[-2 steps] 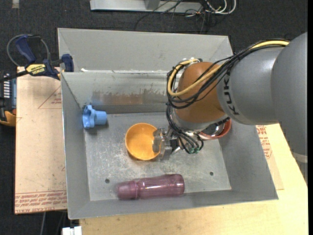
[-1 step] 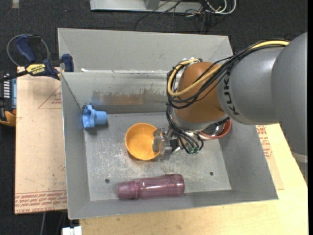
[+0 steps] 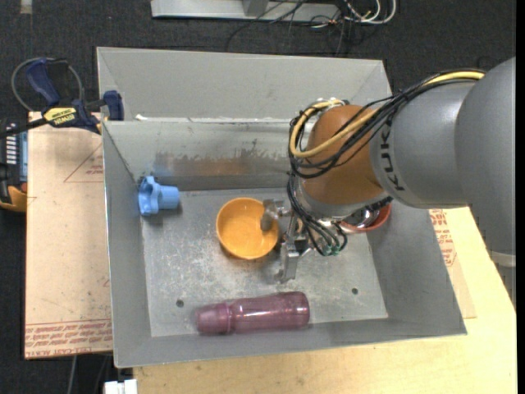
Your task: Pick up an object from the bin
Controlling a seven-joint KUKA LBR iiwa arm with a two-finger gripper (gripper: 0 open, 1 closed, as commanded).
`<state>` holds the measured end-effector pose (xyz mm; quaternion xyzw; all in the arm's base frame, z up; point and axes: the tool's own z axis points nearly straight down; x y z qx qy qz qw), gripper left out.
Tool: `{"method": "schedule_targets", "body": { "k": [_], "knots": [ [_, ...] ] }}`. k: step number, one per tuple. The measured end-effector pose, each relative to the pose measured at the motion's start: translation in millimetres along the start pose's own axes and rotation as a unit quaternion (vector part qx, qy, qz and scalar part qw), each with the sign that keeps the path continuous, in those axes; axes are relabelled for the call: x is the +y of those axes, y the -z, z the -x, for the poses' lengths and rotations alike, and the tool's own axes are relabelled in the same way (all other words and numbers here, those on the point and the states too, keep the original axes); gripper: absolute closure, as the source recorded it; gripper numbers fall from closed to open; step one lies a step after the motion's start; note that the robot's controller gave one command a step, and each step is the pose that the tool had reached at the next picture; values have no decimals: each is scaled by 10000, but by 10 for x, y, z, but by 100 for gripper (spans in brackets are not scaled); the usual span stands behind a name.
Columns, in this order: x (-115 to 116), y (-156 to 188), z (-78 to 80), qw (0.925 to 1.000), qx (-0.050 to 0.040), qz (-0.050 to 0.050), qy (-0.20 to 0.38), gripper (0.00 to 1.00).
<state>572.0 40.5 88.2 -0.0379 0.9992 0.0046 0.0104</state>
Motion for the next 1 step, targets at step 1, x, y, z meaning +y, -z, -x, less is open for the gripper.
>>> {"method": "schedule_targets", "body": {
  "k": [1],
  "knots": [
    [1, 1, 1, 10000, -3, 1, 0, 100]
  ]
}}
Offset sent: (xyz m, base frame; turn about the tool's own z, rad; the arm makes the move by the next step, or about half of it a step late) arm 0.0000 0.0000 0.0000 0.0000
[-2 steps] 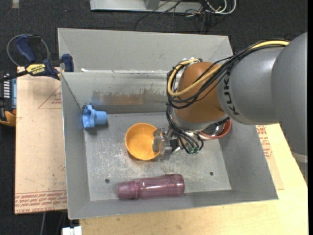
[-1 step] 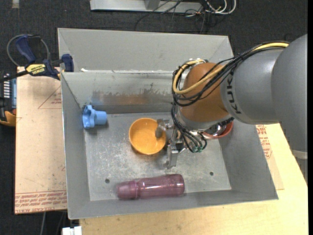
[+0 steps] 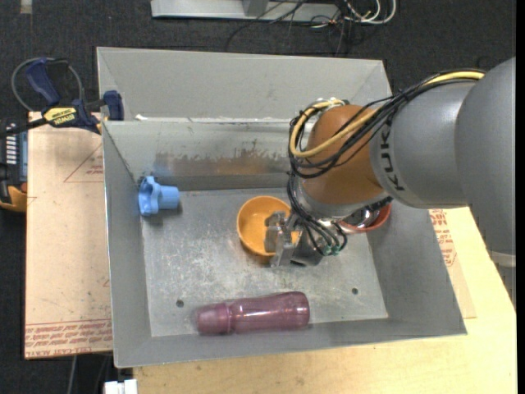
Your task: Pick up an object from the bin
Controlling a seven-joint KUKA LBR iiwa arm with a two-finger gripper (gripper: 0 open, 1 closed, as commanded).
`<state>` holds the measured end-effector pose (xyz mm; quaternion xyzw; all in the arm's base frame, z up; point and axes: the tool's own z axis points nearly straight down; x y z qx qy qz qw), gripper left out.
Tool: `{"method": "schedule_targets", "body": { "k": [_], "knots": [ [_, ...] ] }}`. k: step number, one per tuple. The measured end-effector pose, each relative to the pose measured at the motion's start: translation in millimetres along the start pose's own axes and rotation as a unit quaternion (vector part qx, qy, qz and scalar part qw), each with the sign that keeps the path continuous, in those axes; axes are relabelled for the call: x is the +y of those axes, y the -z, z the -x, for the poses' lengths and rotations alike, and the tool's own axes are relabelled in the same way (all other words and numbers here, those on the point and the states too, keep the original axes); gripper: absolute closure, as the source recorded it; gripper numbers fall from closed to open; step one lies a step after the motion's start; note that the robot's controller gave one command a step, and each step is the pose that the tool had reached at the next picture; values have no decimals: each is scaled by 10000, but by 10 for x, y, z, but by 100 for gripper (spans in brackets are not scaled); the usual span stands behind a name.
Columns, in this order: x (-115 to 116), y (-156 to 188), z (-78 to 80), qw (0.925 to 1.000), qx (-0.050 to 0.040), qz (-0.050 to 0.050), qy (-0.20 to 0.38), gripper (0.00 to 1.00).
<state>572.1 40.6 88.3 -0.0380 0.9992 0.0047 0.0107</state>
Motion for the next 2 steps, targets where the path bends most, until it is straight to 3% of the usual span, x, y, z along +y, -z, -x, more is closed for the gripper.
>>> {"method": "schedule_targets", "body": {
  "k": [2],
  "knots": [
    [57, -11, 84, 10000, -19, 6, -20, 100]
  ]
}}
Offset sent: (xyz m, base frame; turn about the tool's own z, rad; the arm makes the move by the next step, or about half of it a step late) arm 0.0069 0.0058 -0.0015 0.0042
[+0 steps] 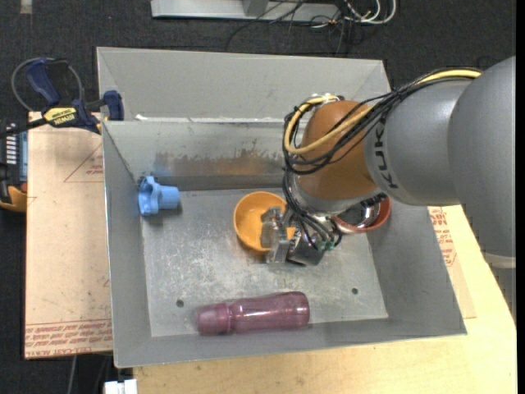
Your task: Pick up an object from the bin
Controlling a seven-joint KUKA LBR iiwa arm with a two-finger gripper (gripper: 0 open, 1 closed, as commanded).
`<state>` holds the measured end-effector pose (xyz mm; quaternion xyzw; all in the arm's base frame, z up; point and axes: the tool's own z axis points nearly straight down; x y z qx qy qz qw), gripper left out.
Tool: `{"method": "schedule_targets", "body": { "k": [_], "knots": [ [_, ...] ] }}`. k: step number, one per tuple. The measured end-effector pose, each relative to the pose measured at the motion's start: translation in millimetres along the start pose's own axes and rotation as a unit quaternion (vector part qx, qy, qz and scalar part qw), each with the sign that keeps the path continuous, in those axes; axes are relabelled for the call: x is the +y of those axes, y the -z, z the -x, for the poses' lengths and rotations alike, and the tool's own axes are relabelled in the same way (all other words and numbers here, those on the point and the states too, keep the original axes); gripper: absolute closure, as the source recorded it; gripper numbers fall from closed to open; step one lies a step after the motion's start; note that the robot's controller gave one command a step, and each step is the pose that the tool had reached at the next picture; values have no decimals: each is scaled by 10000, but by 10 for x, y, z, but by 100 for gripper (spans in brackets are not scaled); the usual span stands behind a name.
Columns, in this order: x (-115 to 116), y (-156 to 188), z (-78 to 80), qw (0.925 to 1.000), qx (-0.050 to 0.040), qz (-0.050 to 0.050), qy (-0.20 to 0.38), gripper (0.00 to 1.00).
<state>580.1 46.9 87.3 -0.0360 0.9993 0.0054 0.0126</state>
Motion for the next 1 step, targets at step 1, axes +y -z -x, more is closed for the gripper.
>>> {"method": "schedule_targets", "body": {
  "k": [1],
  "knots": [
    [-6, 114, -136, 10000, 11, 0, 6, 100]
  ]
}}
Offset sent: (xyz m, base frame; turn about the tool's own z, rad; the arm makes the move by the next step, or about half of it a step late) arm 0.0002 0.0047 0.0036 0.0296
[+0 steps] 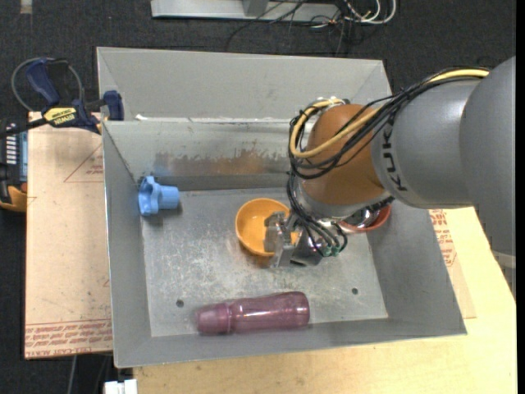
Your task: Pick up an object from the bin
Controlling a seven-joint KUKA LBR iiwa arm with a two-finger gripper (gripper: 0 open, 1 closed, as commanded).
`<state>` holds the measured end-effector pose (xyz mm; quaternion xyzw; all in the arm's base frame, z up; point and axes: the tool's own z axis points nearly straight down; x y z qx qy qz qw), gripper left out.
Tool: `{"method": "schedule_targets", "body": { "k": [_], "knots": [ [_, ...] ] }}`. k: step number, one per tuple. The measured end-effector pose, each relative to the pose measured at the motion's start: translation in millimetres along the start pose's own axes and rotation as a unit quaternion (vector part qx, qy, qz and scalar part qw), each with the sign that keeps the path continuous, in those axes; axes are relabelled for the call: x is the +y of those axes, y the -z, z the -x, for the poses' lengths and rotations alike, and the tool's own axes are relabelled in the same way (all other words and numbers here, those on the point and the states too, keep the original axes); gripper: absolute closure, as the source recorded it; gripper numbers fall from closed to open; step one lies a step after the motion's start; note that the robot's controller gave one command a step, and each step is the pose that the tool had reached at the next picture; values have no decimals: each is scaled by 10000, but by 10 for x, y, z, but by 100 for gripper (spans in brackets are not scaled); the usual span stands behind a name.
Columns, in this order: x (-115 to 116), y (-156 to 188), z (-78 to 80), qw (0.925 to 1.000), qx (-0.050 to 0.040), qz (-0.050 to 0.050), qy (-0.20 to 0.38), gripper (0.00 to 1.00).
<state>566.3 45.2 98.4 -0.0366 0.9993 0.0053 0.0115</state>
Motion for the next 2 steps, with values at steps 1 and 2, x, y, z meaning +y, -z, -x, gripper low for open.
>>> {"method": "schedule_targets", "body": {
  "k": [1, 2],
  "knots": [
    [60, -84, 149, 9999, -20, 8, -148, 100],
    [-29, -103, 59, 9999, -11, 7, -146, 100]
  ]
}}
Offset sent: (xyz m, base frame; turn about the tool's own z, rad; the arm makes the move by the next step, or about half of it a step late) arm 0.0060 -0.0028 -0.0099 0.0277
